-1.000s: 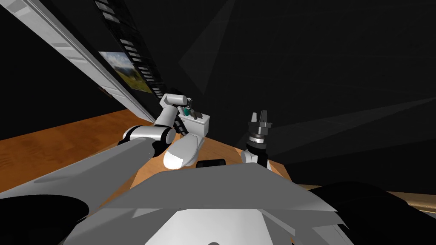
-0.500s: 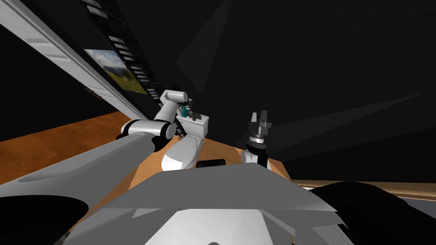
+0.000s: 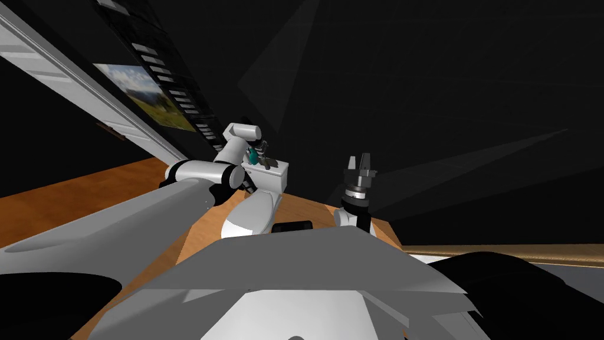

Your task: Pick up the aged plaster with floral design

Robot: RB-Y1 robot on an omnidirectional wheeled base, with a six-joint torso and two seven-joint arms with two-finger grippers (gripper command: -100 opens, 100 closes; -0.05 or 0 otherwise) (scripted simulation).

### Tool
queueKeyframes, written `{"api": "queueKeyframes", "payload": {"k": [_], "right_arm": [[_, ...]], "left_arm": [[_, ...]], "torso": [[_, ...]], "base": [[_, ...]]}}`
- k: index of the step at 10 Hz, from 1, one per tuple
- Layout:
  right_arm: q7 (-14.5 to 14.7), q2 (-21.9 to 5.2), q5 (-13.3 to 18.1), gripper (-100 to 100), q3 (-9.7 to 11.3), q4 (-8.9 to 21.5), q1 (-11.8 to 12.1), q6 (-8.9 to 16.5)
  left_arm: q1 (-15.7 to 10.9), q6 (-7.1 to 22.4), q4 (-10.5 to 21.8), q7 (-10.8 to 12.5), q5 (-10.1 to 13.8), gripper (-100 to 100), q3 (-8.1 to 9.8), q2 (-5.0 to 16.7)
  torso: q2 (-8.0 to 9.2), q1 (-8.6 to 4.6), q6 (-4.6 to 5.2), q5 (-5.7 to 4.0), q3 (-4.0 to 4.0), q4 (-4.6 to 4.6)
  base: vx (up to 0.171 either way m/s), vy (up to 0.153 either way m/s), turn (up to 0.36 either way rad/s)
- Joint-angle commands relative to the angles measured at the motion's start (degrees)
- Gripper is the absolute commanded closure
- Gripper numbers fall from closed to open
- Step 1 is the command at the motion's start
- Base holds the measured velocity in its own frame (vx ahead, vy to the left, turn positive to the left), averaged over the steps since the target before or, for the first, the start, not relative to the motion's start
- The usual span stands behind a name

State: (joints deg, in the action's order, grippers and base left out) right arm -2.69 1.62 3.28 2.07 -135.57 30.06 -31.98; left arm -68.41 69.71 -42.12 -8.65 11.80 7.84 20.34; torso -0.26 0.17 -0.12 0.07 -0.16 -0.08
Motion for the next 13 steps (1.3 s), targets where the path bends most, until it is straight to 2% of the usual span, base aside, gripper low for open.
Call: {"api": "queueKeyframes", "payload": {"k": [1,2,3,4,6,7,8,10,11,12,13], "right_arm": [[0.0,0.0,0.0,0,0.0,0.0,0.0,0.0],[0.0,0.0,0.0,0,0.0,0.0,0.0,0.0],[0.0,0.0,0.0,0,0.0,0.0,0.0,0.0],[0.0,0.0,0.0,0,0.0,0.0,0.0,0.0],[0.0,0.0,0.0,0,0.0,0.0,0.0,0.0],[0.0,0.0,0.0,0,0.0,0.0,0.0,0.0],[0.0,0.0,0.0,0,0.0,0.0,0.0,0.0],[0.0,0.0,0.0,0,0.0,0.0,0.0,0.0],[0.0,0.0,0.0,0,0.0,0.0,0.0,0.0],[0.0,0.0,0.0,0,0.0,0.0,0.0,0.0],[0.0,0.0,0.0,0,0.0,0.0,0.0,0.0]], "left_arm": [[-1.8,2.6,2.9,0.1,-0.3,-100,0.20,0.0],[-1.8,2.6,3.7,0.1,-0.3,-100,0.20,0.0],[-2.9,4.7,6.0,0.3,-0.7,-100,0.32,-0.1],[-2.9,4.7,6.0,0.3,-0.7,-100,0.32,-0.1],[-4.4,8.1,10.1,0.6,-1.3,-100,0.52,-0.4],[-4.4,8.3,10.2,0.6,-1.3,-100,0.52,-0.4],[-4.7,9.7,12.0,0.8,-1.6,-100,0.59,-0.6],[-4.5,11.7,14.9,1.0,-1.9,-100,0.68,-1.2],[-3.4,12.6,16.7,1.1,-2.1,-100,0.71,-1.8],[-3.9,12.0,15.6,0.8,-1.9,-100,0.76,-1.2],[-3.8,12.3,15.7,0.8,-1.9,0,0.77,-1.3]], "torso": [[0.00,0.00,0.00,0.00,0.00,0.00],[-0.02,0.04,0.01,0.00,-0.01,0.00],[-0.01,0.00,0.00,0.00,-0.01,0.00],[-0.05,-0.03,0.02,-0.01,-0.02,-0.01],[-0.06,-0.03,0.01,-0.01,-0.03,-0.01],[-0.16,0.02,0.02,0.00,-0.09,-0.03],[-0.13,0.00,-0.01,0.01,-0.08,-0.04],[-0.22,-0.10,0.01,-0.02,-0.13,-0.05],[-0.27,-0.11,0.00,-0.02,-0.16,-0.08],[-0.38,-0.11,0.00,-0.02,-0.22,-0.10],[-0.18,-0.13,-0.01,-0.03,-0.12,-0.06]], "base": [[0.055,0.053,-0.075],[0.050,0.038,-0.054],[0.062,0.031,-0.090],[0.059,0.033,-0.040],[0.081,0.046,-0.094],[0.079,0.041,-0.043],[0.077,0.016,-0.044],[0.117,0.015,-0.089],[0.151,0.014,-0.085],[0.072,0.009,-0.016],[0.012,0.001,0.004]]}}
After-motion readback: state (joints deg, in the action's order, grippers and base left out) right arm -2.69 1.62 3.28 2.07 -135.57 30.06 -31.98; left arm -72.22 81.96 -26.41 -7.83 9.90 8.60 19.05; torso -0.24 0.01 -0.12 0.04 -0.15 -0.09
